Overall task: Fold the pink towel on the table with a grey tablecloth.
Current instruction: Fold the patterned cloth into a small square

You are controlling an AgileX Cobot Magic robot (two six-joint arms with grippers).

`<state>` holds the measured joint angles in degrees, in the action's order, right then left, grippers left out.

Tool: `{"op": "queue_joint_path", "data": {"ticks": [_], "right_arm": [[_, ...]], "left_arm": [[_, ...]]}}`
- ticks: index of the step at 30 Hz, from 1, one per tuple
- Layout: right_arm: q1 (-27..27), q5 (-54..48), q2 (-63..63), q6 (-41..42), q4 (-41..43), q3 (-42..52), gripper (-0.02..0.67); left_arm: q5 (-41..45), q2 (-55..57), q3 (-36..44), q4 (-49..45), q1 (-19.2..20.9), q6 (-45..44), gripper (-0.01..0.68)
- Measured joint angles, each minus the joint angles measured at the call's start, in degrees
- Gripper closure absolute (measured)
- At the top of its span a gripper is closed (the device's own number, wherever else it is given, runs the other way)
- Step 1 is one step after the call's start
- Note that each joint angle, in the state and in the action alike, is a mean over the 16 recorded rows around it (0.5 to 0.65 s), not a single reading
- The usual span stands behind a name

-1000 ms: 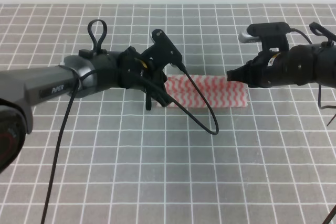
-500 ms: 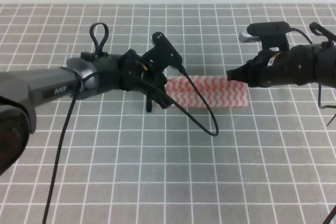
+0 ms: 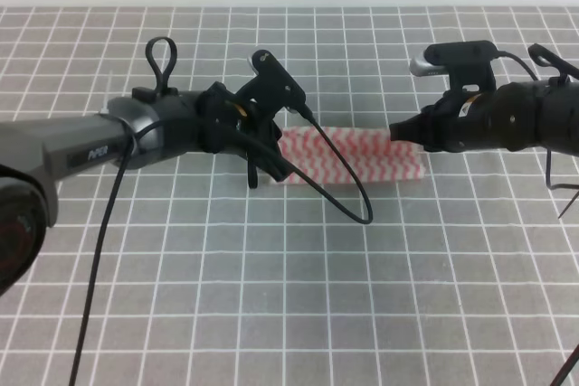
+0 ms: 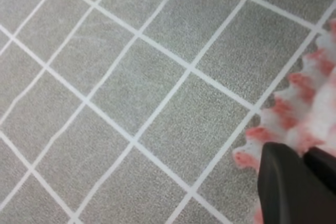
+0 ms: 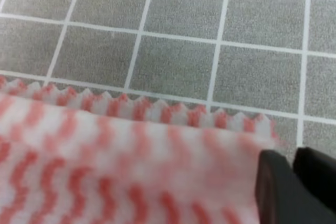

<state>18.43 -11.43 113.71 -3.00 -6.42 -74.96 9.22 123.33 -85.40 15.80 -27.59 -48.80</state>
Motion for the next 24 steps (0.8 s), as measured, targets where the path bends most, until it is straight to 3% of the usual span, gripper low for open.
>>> {"op": "queue_joint_path", "data": {"ticks": [7,11,17,24], "right_arm": [[0.0,0.4,0.2,0.0,0.0,0.0,0.445],[0.0,0.4,0.2,0.0,0.0,0.0,0.387],[0.0,0.2,0.2,0.0,-0.1,0.0,0.354],[-0.1,-1.5,0.0,0.0,-0.7,-0.6,0.350]], "left_arm": [[-1.0,0.3,0.0,0.2,0.1,0.0,0.607],[-2.2,0.4,0.0,0.3,0.3,0.0,0.525],[-4.2,0.5,0.0,0.3,0.8,0.1,0.387],[-5.7,0.2,0.0,0.3,1.7,0.3,0.299]]}}
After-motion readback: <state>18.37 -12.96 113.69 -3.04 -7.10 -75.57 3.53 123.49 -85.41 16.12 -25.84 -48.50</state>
